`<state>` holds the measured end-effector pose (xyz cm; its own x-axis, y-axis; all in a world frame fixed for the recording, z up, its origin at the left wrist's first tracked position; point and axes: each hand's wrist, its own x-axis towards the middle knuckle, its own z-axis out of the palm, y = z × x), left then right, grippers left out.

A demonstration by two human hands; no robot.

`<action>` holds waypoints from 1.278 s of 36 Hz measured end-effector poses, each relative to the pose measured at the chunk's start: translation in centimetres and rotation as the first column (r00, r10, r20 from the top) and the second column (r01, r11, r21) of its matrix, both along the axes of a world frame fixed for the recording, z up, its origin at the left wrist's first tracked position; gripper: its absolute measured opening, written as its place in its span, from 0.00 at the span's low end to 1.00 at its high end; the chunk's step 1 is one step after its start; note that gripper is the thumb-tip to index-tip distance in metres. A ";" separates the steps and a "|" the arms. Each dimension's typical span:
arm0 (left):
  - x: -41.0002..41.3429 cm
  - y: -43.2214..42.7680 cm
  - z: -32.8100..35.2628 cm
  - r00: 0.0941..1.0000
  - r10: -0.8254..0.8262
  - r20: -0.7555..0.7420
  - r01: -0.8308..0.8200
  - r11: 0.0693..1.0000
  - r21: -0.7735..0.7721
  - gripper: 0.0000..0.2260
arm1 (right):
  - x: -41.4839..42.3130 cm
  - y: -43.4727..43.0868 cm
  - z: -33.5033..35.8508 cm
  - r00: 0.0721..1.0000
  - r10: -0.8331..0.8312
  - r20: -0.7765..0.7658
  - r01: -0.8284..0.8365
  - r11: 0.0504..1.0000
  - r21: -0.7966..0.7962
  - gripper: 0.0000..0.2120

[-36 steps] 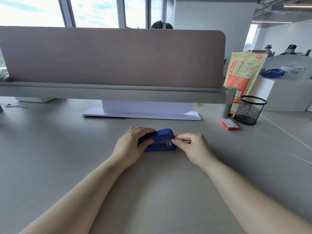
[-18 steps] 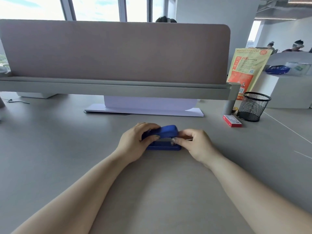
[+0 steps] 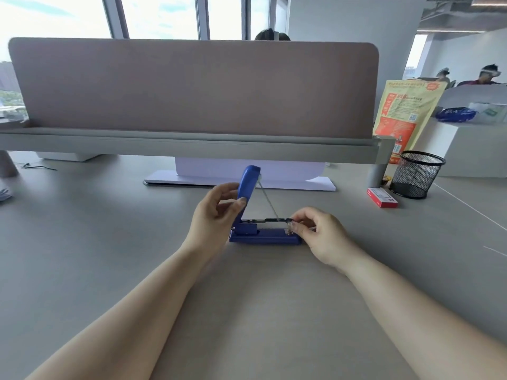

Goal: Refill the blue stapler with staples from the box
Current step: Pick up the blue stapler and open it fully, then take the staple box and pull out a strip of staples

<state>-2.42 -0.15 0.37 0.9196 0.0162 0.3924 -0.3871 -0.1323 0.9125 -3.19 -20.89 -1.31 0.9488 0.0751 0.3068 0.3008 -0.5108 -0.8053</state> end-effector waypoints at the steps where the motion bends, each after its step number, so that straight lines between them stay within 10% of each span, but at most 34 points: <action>1: 0.0 0.1 0.1 1.000 -0.016 0.008 0.017 1.000 -0.014 0.11 | 0.0 0.0 0.0 1.000 -0.003 0.003 0.003 1.000 -0.010 0.03; 25: 0.6 6.6 -0.7 0.997 0.079 -0.002 -0.078 0.980 0.183 0.22 | -0.2 -0.8 0.0 0.996 -0.061 0.070 0.070 0.989 -0.130 0.01; 34: 1.1 8.7 -1.6 0.926 0.377 0.008 -0.288 0.694 0.660 0.22 | -0.4 -0.8 0.1 0.993 -0.092 0.079 0.101 0.988 -0.119 0.01; 46: 0.5 7.9 -0.9 0.917 0.399 -0.027 -0.250 0.625 0.740 0.23 | -0.3 -1.1 -0.3 0.996 -0.088 0.014 0.088 0.995 -0.046 0.03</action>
<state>-1.93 7.77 -0.52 0.9613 0.1137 0.2510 -0.0370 -0.8494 0.5264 -3.51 -21.96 -1.60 0.9485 0.0061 0.3167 0.2630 -0.5725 -0.7766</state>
